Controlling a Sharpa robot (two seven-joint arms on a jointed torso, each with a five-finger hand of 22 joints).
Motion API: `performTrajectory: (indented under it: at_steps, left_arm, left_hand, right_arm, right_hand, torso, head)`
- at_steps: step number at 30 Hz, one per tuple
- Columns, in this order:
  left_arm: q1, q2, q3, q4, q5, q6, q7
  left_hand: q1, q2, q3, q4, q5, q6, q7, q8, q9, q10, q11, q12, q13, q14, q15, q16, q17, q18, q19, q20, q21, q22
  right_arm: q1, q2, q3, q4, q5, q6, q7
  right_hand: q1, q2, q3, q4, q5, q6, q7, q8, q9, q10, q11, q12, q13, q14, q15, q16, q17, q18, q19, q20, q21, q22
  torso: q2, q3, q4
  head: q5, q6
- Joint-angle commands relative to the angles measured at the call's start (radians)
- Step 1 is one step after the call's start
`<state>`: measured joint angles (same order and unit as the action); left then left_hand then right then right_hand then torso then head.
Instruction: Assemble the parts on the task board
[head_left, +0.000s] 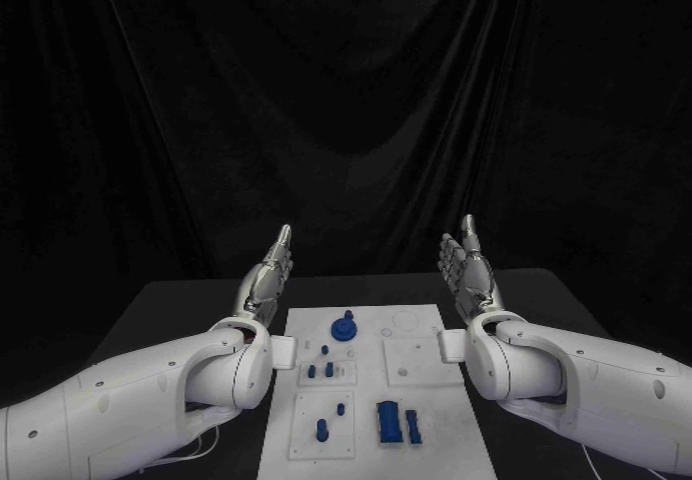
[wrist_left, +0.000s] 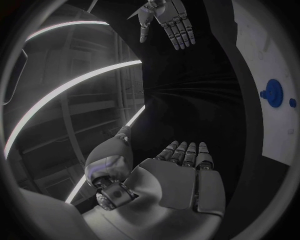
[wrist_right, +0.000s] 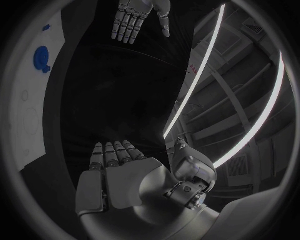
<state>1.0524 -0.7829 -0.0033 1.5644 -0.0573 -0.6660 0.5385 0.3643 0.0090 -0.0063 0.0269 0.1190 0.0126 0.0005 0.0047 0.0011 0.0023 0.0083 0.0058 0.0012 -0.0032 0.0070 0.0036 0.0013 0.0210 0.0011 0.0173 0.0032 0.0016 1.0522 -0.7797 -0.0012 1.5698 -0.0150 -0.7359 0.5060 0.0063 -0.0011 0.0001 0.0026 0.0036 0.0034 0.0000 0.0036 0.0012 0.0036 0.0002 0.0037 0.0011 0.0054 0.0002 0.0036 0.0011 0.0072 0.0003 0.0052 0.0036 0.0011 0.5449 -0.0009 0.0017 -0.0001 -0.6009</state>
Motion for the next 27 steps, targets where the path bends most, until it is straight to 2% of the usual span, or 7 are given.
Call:
performTrajectory:
  at_steps: [1, 4, 5, 20, 22, 23, 27]
  left_arm:
    - [-0.002, 0.003, 0.003, 0.006, 0.057, -0.104, -0.018]
    - [-0.002, 0.003, 0.003, 0.006, 0.057, -0.104, -0.018]
    - [-0.002, 0.003, 0.003, 0.006, 0.057, -0.104, -0.018]
    - [-0.002, 0.003, 0.003, 0.006, 0.057, -0.104, -0.018]
    - [-0.002, 0.003, 0.003, 0.006, 0.057, -0.104, -0.018]
    - [-0.002, 0.003, 0.003, 0.006, 0.057, -0.104, -0.018]
    - [-0.002, 0.003, 0.003, 0.006, 0.057, -0.104, -0.018]
  left_hand:
    - [-0.12, -0.009, 0.006, -0.027, -0.039, -0.013, -0.001, -0.005, -0.001, -0.002, -0.008, -0.006, -0.001, 0.003, -0.007, -0.004, -0.001, -0.021, -0.001, -0.017, -0.003, -0.002]
    - [-0.145, -0.009, 0.006, -0.027, -0.048, -0.013, -0.001, -0.005, -0.001, -0.002, -0.008, -0.006, -0.001, 0.003, -0.007, -0.004, -0.001, -0.021, -0.001, -0.017, -0.003, -0.002]
    - [-0.154, -0.009, 0.006, -0.027, -0.119, -0.013, -0.001, -0.005, -0.001, -0.002, -0.008, -0.006, -0.001, 0.003, -0.007, -0.004, -0.001, -0.021, -0.001, -0.017, -0.003, -0.002]
    - [-0.253, -0.009, 0.006, -0.027, -0.119, -0.013, -0.001, -0.005, -0.001, -0.002, -0.008, -0.006, -0.001, 0.003, -0.007, -0.004, -0.001, -0.021, -0.001, -0.017, -0.003, -0.002]
    - [-0.288, -0.009, 0.006, -0.027, -0.119, -0.013, -0.001, -0.005, -0.001, -0.002, -0.008, -0.006, -0.001, 0.003, -0.007, -0.004, -0.001, -0.021, -0.001, -0.017, -0.003, -0.002]
    - [-0.364, -0.009, 0.006, -0.027, -0.119, -0.013, -0.001, -0.005, -0.001, -0.002, -0.008, -0.006, -0.001, 0.003, -0.007, -0.004, -0.001, -0.021, -0.001, -0.017, -0.003, -0.002]
    - [-0.364, -0.009, 0.006, -0.027, -0.119, -0.013, -0.001, -0.005, -0.001, -0.002, -0.008, -0.006, -0.001, 0.003, -0.007, -0.004, -0.001, -0.021, -0.001, -0.017, -0.003, -0.002]
  right_arm:
    - [-0.002, 0.0, 0.001, 0.0, 0.015, -0.034, 0.014]
    - [-0.002, 0.0, 0.001, 0.0, 0.015, -0.034, 0.014]
    - [-0.002, 0.0, 0.001, 0.0, 0.015, -0.034, 0.014]
    - [-0.002, 0.0, 0.001, 0.0, 0.015, -0.034, 0.014]
    - [-0.002, 0.0, 0.001, 0.0, 0.015, -0.034, 0.014]
    - [-0.002, 0.0, 0.001, 0.0, 0.015, -0.034, 0.014]
    - [-0.002, 0.0, 0.001, 0.0, 0.015, -0.034, 0.014]
  right_hand:
    - [-0.006, 0.001, 0.0, -0.003, -0.004, -0.003, 0.0, -0.004, -0.001, -0.004, 0.0, -0.004, -0.001, -0.005, 0.0, -0.004, -0.001, -0.007, 0.0, -0.005, -0.004, -0.001]
    - [-0.006, 0.001, 0.0, -0.003, -0.004, -0.003, 0.0, -0.004, -0.001, -0.004, 0.0, -0.004, -0.001, -0.005, 0.0, -0.004, -0.001, -0.007, 0.0, -0.005, -0.004, -0.001]
    - [-0.006, 0.001, 0.0, -0.003, -0.004, -0.003, 0.0, -0.004, -0.001, -0.004, 0.0, -0.004, -0.001, -0.005, 0.0, -0.004, -0.001, -0.007, 0.0, -0.005, -0.004, -0.001]
    - [-0.006, 0.001, 0.0, -0.003, -0.004, -0.003, 0.0, -0.004, -0.001, -0.004, 0.0, -0.004, -0.001, -0.005, 0.0, -0.004, -0.001, -0.007, 0.0, -0.005, -0.004, -0.001]
    - [-0.006, 0.001, 0.0, -0.003, -0.004, -0.003, 0.0, -0.004, -0.001, -0.004, 0.0, -0.004, -0.001, -0.005, 0.0, -0.004, -0.001, -0.007, 0.0, -0.005, -0.004, -0.001]
    - [-0.006, 0.001, 0.0, -0.003, -0.004, -0.003, 0.0, -0.004, -0.001, -0.004, 0.0, -0.004, -0.001, -0.005, 0.0, -0.004, -0.001, -0.007, 0.0, -0.005, -0.004, -0.001]
    - [-0.006, 0.001, 0.0, -0.003, -0.004, -0.003, 0.0, -0.004, -0.001, -0.004, 0.0, -0.004, -0.001, -0.005, 0.0, -0.004, -0.001, -0.007, 0.0, -0.005, -0.004, -0.001]
  torso:
    - [-0.001, 0.0009, -0.0017]
    - [-0.001, 0.0009, -0.0017]
    - [-0.001, 0.0009, -0.0017]
    - [-0.001, 0.0009, -0.0017]
    - [-0.001, 0.0009, -0.0017]
    - [-0.001, 0.0009, -0.0017]
    - [-0.001, 0.0009, -0.0017]
  head:
    - [0.0, 0.001]
    - [0.0, 0.001]
    - [0.0, 0.001]
    - [0.0, 0.001]
    - [0.0, 0.001]
    - [0.0, 0.001]
    - [0.0, 0.001]
